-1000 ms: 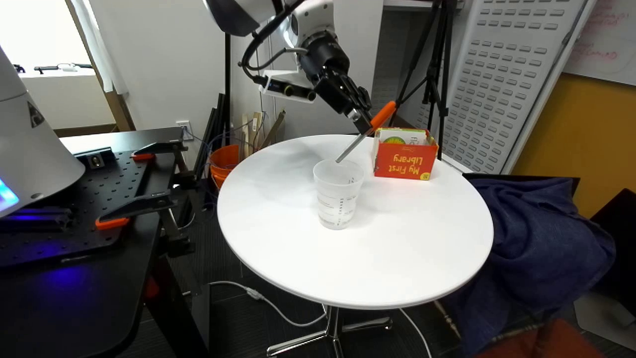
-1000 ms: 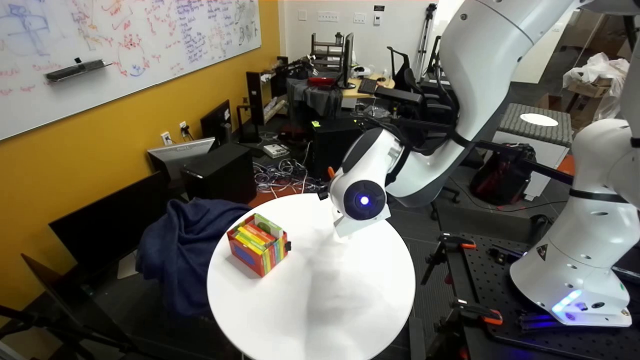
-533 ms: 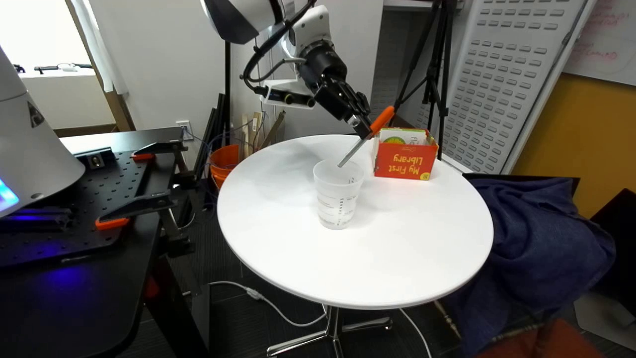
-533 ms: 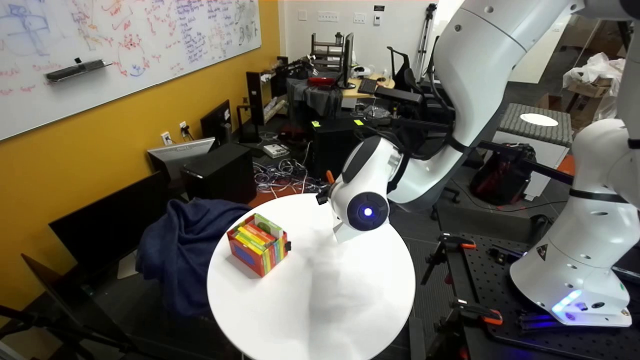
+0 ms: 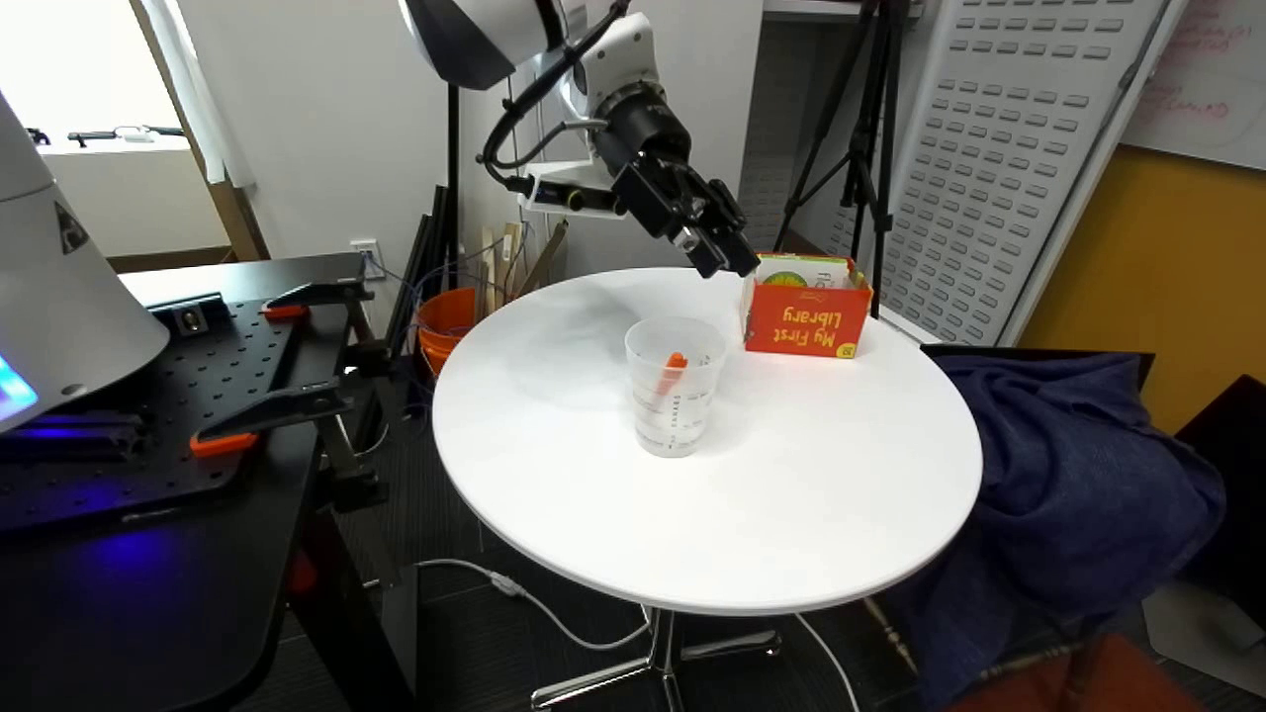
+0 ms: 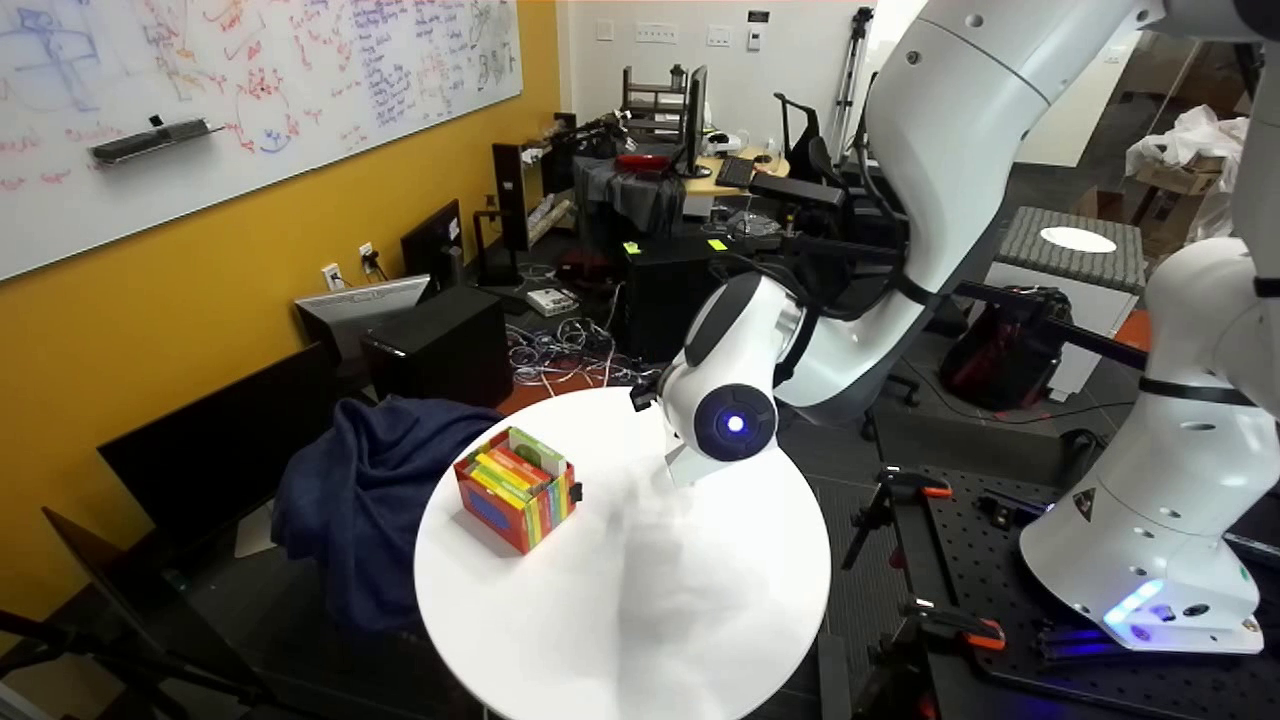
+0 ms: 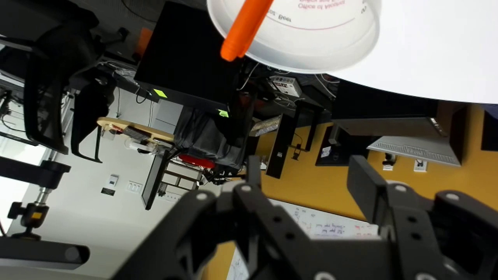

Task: Pick up the pen from the table and put it in the plastic cup.

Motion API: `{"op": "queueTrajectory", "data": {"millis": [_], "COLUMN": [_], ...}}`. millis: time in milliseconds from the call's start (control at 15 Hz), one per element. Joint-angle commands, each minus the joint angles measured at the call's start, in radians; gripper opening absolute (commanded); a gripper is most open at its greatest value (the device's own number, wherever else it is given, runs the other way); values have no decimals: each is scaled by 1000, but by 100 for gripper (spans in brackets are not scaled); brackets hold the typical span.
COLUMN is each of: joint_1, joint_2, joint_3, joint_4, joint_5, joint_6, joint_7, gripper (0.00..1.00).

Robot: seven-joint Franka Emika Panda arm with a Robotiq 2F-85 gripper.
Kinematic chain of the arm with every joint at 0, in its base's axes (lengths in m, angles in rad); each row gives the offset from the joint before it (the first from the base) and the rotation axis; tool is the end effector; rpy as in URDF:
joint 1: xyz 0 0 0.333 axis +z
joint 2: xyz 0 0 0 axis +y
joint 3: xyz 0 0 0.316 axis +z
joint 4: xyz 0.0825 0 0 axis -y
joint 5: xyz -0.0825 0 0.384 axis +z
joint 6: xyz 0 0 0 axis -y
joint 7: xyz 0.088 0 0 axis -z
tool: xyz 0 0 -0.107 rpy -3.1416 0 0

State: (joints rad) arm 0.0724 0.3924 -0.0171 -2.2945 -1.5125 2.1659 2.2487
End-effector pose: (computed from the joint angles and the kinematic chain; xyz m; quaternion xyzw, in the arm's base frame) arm 0.4976 -0.0122 0.1646 0.7808 -0.3873 0.3366 0.3564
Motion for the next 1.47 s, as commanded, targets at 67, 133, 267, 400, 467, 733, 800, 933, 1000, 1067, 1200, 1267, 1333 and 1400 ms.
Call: {"op": "queueTrajectory", "data": {"millis": [67, 133, 267, 400, 467, 733, 800, 933, 1000, 1067, 1200, 1267, 1333, 1400], "joint_1": [-20, -21, -24, -27, -28, -37, -40, -48, -53, -59, -73, -81, -89, -100], "joint_2": [-11, -12, -16, -21, -24, -49, -57, -76, -86, -100, -121, -131, -138, -147], "joint_3": [21, 20, 21, 21, 21, 23, 23, 25, 26, 25, 23, 22, 21, 19], "joint_4": [-5, -5, -6, -6, -6, -10, -11, -14, -16, -20, -24, -24, -24, -25], "joint_5": [-18, -16, -13, -13, -14, -15, -17, -10, -7, -5, 1, 8, 16, 26], "joint_6": [-31, -33, -30, -29, -28, -4, 6, 20, 32, 49, 95, 122, 152, 189], "joint_7": [39, 36, 32, 30, 29, 4, -2, -20, -34, -49, -84, -111, -142, -185], "gripper": [99, 100, 100, 100, 100, 100, 100, 100, 100, 100, 100, 100, 100, 100]}}
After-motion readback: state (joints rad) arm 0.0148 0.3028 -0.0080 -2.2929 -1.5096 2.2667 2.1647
